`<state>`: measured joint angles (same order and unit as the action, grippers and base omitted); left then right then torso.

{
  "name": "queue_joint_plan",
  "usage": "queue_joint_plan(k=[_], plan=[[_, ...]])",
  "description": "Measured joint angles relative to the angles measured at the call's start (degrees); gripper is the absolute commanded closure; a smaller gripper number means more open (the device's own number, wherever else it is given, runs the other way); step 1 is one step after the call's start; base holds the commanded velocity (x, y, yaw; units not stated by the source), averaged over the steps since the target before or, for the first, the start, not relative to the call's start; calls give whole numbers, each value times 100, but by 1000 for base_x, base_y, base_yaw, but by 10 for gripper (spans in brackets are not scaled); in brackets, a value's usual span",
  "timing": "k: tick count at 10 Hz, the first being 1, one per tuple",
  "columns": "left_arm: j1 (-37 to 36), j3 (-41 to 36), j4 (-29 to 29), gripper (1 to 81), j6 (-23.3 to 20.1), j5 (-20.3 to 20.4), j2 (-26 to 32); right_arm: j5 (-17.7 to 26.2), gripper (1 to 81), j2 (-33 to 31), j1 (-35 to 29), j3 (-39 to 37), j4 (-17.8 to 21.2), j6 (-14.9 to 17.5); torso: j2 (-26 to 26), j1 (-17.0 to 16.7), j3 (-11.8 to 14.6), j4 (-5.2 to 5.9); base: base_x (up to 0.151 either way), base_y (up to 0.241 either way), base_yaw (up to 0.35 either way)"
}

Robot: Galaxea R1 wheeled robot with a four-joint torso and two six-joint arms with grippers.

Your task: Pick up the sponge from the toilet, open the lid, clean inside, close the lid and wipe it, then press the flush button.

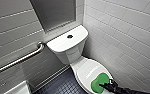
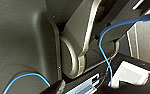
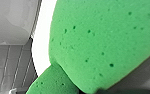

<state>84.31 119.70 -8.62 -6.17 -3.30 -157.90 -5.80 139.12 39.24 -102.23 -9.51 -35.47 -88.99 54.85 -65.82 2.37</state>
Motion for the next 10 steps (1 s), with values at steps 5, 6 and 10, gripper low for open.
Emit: queue_joint_plan(k=[5,6,10], plan=[[0,-2,-4,10,-6,-11,-21,-618,811,-1103,1057,607,-18,6,0,0,0,0,0,0,0],[-2,-2,-6,10,-5,-11,-23,-655,811,-1221,1287,623,-18,12,-2,0,0,0,0,0,0],[0,-5,-17,10,-9,-11,-67,-1075,811,-1420,2710,363,-13,0,-2,0,2,0,0,0,0]])
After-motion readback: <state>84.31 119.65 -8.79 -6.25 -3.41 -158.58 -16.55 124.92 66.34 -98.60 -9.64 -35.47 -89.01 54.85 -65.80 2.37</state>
